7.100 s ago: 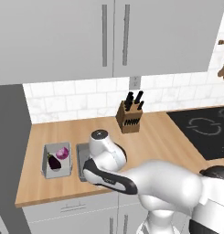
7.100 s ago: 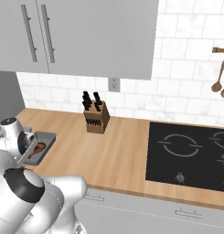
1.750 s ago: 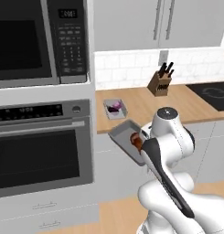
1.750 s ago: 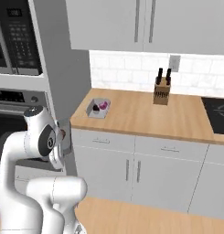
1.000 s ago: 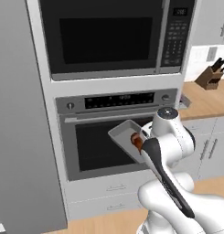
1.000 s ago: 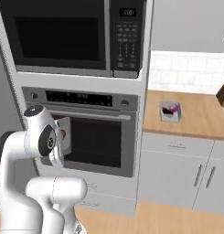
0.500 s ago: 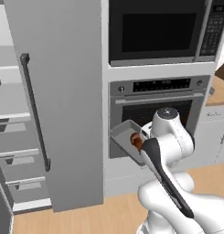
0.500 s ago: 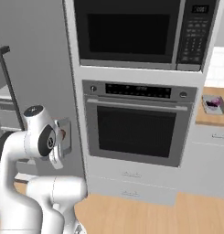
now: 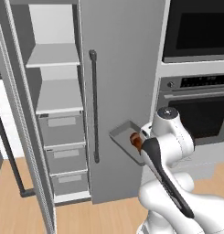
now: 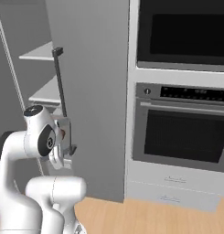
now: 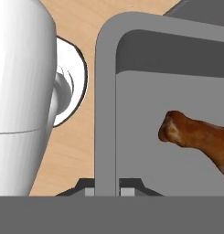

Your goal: Take the meat container that has the chicken drumstick and place it on the second highest rack of the freezer. Then take the vegetable container that has the eggplant and onion and place it on the highest rack of the freezer.

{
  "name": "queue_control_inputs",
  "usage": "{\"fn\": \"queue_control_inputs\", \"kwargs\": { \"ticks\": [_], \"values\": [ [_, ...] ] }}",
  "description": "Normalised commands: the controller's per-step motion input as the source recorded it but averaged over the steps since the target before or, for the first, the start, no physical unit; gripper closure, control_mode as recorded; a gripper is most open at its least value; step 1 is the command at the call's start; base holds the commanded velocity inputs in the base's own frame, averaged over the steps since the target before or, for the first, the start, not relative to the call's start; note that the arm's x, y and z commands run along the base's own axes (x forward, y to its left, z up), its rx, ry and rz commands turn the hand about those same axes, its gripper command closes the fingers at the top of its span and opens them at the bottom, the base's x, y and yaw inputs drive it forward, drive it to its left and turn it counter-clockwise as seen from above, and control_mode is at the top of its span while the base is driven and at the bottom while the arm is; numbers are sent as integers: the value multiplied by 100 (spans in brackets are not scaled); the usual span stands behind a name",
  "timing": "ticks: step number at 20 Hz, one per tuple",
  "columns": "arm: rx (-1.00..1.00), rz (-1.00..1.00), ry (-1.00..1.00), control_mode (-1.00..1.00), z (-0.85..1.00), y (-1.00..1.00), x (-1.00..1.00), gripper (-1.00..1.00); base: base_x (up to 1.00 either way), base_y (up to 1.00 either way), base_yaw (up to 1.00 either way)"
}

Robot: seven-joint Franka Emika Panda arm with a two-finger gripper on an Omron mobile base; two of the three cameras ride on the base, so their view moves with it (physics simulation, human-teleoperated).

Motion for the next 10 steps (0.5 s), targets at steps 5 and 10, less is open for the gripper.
{"fn": "queue_control_inputs", "kwargs": {
  "ticks": [5,10],
  "values": [
    [0,0,0,100,0,0,0,100,44,53,3],
    [0,0,0,100,0,0,0,100,40,21,11]
  ]
}}
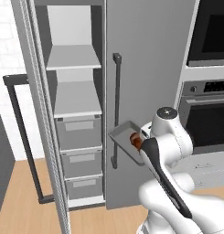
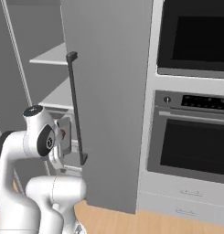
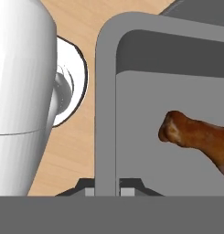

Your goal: Take the meat container that has the chicken drumstick and place it on the second highest rack of the freezer. Then take the vegetable container that has the eggplant and onion and place it on the highest rack of the freezer.

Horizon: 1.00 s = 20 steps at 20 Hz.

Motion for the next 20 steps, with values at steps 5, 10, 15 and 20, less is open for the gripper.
{"fn": "queue_control_inputs", "kwargs": {
  "ticks": [5,10,15,20],
  "values": [
    [0,0,0,100,0,0,0,100,43,60,8],
    [0,0,0,100,0,0,0,100,34,35,2],
    [0,0,0,100,0,0,0,100,41,0,0],
    [0,0,0,100,0,0,0,100,46,22,-2]
  ]
}}
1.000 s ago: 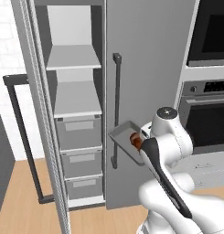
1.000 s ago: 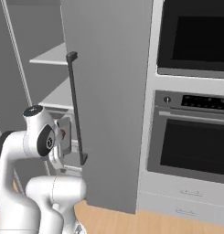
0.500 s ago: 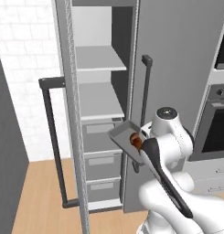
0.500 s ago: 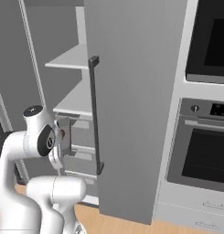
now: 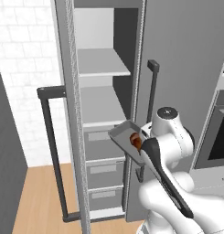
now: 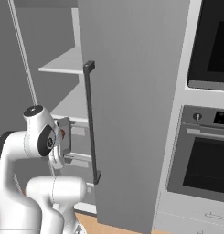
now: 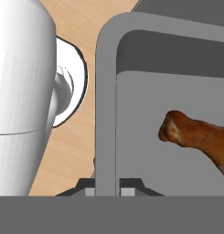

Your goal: Take the meat container that has the chicken drumstick and place it on the second highest rack of the freezer. Then take the vegetable container that has the eggplant and onion and place it on the highest rack of the freezer.

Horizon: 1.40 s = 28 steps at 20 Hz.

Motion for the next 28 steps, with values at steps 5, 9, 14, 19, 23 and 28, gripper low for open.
{"fn": "queue_control_inputs", "kwargs": {
  "ticks": [5,9,14,19,23,28],
  "values": [
    [0,0,0,100,0,0,0,100,13,44,-9],
    [0,0,0,100,0,0,0,100,8,31,-13],
    [0,0,0,100,0,0,0,100,29,8,-13],
    [0,0,0,100,0,0,0,100,26,33,-15],
    [0,0,0,100,0,0,0,100,21,35,-14],
    [0,0,0,100,0,0,0,100,22,33,-14]
  ]
}}
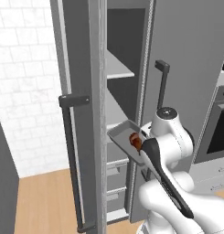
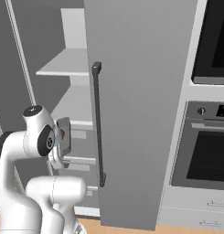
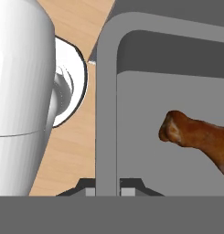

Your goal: Take the meat container that has the chicken drumstick and place it on the second highest rack of the freezer. Then take the vegetable container that has the eggplant and onion and place it on the highest rack of the freezer.

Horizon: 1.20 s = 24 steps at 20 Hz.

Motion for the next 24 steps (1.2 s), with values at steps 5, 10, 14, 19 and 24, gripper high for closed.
{"fn": "queue_control_inputs", "kwargs": {
  "ticks": [5,10,14,19,24],
  "values": [
    [0,0,0,100,0,0,0,100,22,34,-13],
    [0,-3,0,-100,0,5,12,100,4,7,-2],
    [2,0,0,-100,0,0,10,100,0,0,0],
    [13,0,0,-100,17,0,0,100,0,0,0],
    [12,0,-4,-100,36,9,0,100,0,0,0]
  ]
}}
